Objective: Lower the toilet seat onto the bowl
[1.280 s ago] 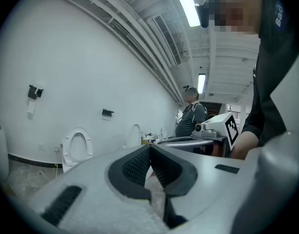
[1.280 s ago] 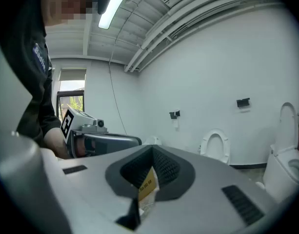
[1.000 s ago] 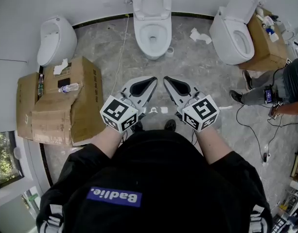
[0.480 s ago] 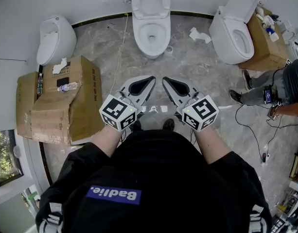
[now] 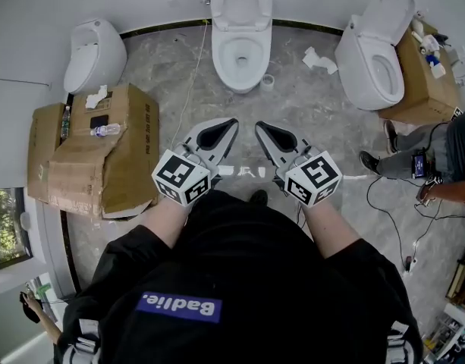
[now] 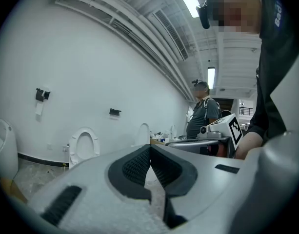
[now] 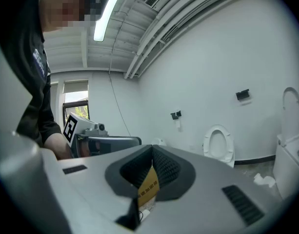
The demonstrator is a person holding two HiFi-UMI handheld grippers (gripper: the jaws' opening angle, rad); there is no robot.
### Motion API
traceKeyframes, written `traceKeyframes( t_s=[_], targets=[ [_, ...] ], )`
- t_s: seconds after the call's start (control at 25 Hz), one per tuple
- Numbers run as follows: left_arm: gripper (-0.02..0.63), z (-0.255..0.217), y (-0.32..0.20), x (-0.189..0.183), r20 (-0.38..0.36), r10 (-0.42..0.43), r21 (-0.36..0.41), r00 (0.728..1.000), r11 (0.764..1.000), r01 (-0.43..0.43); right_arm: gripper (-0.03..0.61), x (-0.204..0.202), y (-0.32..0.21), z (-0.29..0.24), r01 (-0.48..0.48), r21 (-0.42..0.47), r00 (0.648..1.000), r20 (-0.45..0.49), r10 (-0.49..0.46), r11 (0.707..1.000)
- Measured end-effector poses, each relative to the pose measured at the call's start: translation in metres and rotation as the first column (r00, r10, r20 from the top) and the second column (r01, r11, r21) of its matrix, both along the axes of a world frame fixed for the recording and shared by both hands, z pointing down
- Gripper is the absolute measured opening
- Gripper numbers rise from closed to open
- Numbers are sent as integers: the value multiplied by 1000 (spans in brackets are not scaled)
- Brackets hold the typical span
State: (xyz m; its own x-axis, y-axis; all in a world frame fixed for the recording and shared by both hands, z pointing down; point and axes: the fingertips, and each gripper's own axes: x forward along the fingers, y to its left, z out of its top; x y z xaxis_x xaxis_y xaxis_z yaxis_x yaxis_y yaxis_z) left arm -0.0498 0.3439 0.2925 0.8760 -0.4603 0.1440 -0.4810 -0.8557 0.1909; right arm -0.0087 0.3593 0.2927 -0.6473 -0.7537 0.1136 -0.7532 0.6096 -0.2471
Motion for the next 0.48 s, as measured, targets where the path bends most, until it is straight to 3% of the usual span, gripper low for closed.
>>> traceKeyframes(
  t_s=[0.48],
  targets=[
    [17, 7, -59, 18, -16, -10, 13, 1000, 1000, 11, 28, 20, -57, 18, 4, -25, 1000, -11, -4, 1000]
  ],
)
